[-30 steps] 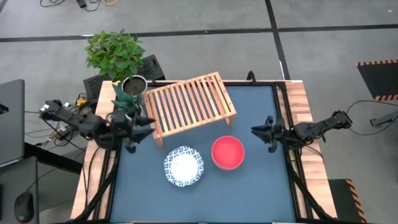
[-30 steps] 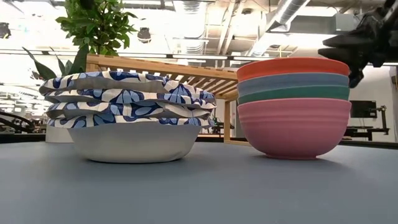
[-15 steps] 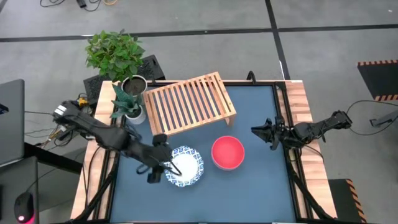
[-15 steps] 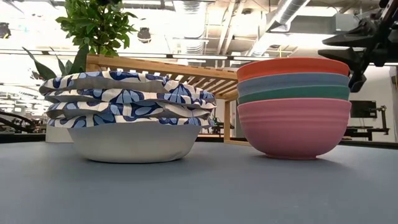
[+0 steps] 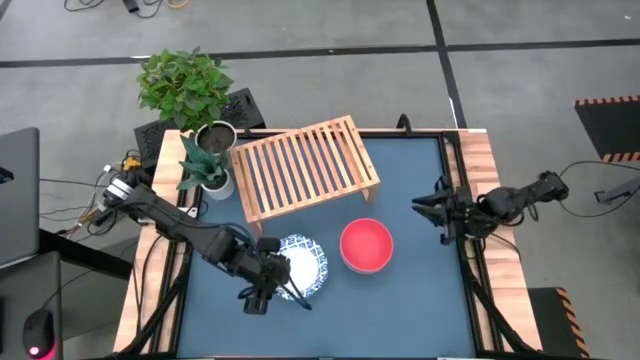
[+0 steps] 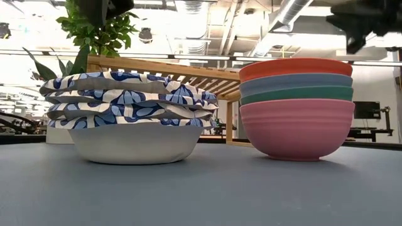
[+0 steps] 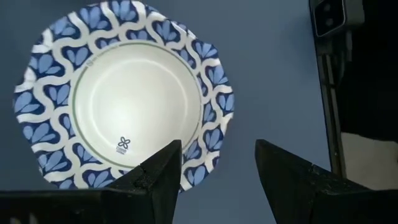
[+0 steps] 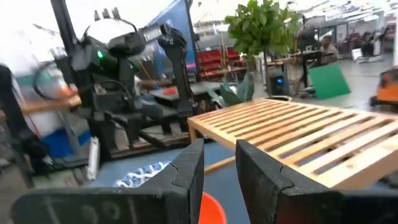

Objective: Place and stack bowls onto a shelf
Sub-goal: Put the blue patterned bowl on the shelf

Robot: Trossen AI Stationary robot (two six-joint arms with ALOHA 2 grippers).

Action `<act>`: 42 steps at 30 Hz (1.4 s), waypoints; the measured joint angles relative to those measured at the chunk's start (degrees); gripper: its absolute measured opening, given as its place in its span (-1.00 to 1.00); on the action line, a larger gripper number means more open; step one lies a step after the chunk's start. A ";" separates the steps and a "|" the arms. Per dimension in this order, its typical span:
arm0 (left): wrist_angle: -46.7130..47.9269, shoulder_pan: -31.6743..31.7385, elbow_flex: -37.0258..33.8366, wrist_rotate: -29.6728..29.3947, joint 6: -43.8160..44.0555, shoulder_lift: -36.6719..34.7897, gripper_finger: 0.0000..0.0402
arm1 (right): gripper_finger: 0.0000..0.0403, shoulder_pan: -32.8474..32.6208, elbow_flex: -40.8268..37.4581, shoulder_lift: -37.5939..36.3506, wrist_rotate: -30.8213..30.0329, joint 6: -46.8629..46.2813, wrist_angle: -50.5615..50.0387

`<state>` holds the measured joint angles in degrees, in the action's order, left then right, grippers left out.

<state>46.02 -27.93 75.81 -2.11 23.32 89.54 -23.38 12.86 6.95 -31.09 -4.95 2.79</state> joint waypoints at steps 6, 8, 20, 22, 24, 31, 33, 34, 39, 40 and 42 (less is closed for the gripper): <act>-0.06 -0.10 0.02 -0.77 0.33 -1.42 -0.06 | -0.41 0.70 10.91 16.58 -0.73 0.94 -8.79; 0.03 -0.09 0.00 -1.33 -0.13 -1.45 -0.06 | -0.41 0.67 14.09 22.81 -0.73 0.94 -10.97; 0.35 -3.39 -0.28 -4.18 -6.58 2.79 -0.06 | -0.41 -1.77 24.02 45.92 -0.73 1.09 -13.53; 0.22 -4.34 -0.28 -4.58 -6.90 4.40 -0.06 | -0.41 -2.39 24.60 47.54 -0.73 1.01 -13.59; -0.18 -5.41 -0.28 -4.81 -7.69 6.20 -0.06 | -0.41 -2.93 24.90 48.71 -0.73 0.94 -13.62; 0.46 -7.33 -0.33 -4.60 -8.65 11.94 -0.06 | -0.41 -3.69 25.01 49.45 -0.70 0.44 -13.49; 1.31 -7.33 -0.33 -4.61 -8.65 12.33 -0.06 | -0.41 -3.67 25.01 49.33 -0.70 0.44 -13.51; 1.74 -7.31 -0.33 -4.75 -8.64 12.34 -0.06 | -0.41 -3.67 25.01 49.23 -0.70 0.44 -13.51; 3.46 -7.32 -0.33 -8.35 -8.68 11.87 -0.06 | -0.41 -3.63 25.01 49.21 -0.70 0.42 -13.43; 3.96 -7.31 -0.33 -8.95 -8.78 11.82 -0.06 | -0.41 -3.63 25.01 49.27 -0.70 0.42 -13.32; 4.87 -7.31 -0.33 -10.17 -9.17 11.77 -0.06 | -0.41 -3.61 25.01 49.41 -0.70 0.40 -13.27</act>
<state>50.88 -35.24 75.48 -12.28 14.15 101.32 -26.98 37.87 56.36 -31.79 -4.56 -10.48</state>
